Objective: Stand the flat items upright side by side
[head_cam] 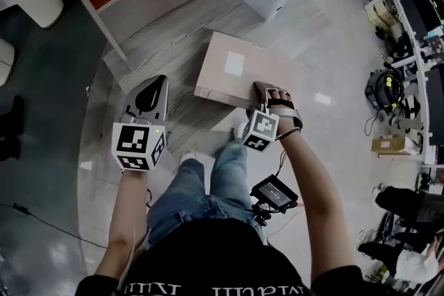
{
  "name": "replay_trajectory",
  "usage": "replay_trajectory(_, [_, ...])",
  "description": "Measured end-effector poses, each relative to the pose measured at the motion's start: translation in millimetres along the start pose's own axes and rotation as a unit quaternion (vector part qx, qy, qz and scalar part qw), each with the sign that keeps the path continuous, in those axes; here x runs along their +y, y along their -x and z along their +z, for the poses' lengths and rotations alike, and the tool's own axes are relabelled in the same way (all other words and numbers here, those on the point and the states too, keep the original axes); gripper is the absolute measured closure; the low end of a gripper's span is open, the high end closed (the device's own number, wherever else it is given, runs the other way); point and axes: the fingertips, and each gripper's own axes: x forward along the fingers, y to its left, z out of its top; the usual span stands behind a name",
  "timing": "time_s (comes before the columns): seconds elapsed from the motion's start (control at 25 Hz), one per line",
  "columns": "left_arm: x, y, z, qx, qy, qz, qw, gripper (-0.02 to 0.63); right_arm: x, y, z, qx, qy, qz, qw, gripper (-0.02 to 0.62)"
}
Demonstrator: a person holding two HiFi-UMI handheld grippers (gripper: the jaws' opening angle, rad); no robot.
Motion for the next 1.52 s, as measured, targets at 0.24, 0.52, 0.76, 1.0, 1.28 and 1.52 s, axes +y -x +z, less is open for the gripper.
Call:
replay_trajectory(0.24, [3, -7, 22, -0.017, 0.000, 0.008, 0.9998, 0.594, -25, 13, -2, 0.018, -0.009, 0.082, 0.996, 0.189])
replay_trajectory(0.52, [9, -24, 52, -0.040, 0.000, 0.023, 0.9990, 0.594, -62, 26, -2, 0.007, -0.031, 0.171, 0.985, 0.190])
replay_trajectory(0.76, [6, -46, 68, -0.052, 0.003, 0.036, 0.9980, 0.594, -89, 29, -1, -0.005, -0.052, 0.231, 0.971, 0.190])
replay_trajectory(1.0, [8, -69, 90, -0.058, -0.001, 0.048, 0.9971, 0.594, -127, 28, 0, -0.018, -0.096, 0.280, 0.955, 0.189])
replay_trajectory(1.28, [17, -85, 114, -0.068, -0.015, 0.075, 0.9947, 0.594, -162, 11, -10, -0.010, -0.104, 0.288, 0.952, 0.189])
replay_trajectory(1.52, [12, -100, 119, -0.065, -0.019, 0.090, 0.9936, 0.594, -187, 1, -12, -0.021, -0.156, 0.311, 0.937, 0.188])
